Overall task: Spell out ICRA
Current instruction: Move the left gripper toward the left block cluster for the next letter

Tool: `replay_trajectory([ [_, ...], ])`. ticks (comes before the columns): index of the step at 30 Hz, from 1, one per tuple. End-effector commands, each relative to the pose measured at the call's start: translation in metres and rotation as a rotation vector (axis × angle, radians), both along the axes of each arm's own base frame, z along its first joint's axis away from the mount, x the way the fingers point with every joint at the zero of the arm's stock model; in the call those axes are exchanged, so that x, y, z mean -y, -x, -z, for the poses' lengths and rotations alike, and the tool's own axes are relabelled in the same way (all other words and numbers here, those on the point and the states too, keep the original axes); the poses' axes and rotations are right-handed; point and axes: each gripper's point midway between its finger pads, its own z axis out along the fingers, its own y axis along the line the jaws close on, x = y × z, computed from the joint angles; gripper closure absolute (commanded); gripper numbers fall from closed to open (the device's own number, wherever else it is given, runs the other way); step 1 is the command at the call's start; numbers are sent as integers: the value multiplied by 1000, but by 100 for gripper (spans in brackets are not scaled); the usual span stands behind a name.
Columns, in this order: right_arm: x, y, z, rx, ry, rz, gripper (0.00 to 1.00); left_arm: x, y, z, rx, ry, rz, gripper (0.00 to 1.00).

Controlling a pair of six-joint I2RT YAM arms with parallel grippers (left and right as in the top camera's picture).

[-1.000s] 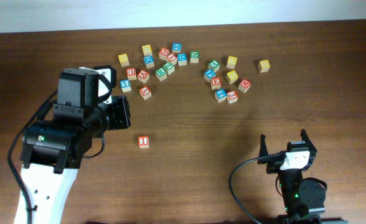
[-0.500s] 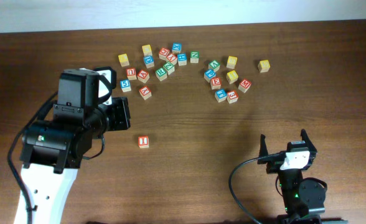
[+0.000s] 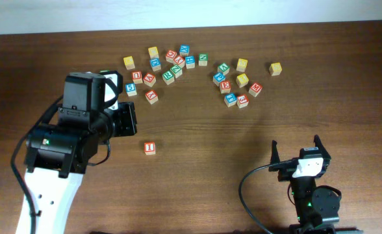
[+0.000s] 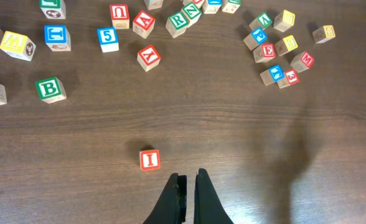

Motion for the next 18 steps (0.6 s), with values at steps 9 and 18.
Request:
replay_trajectory([
  [9, 1, 0, 4, -10, -4, 5, 2, 3, -5, 16, -50, -6, 6, 100],
  [18, 1, 0, 4, -10, -4, 5, 2, 3, -5, 17, -53, -6, 6, 100],
])
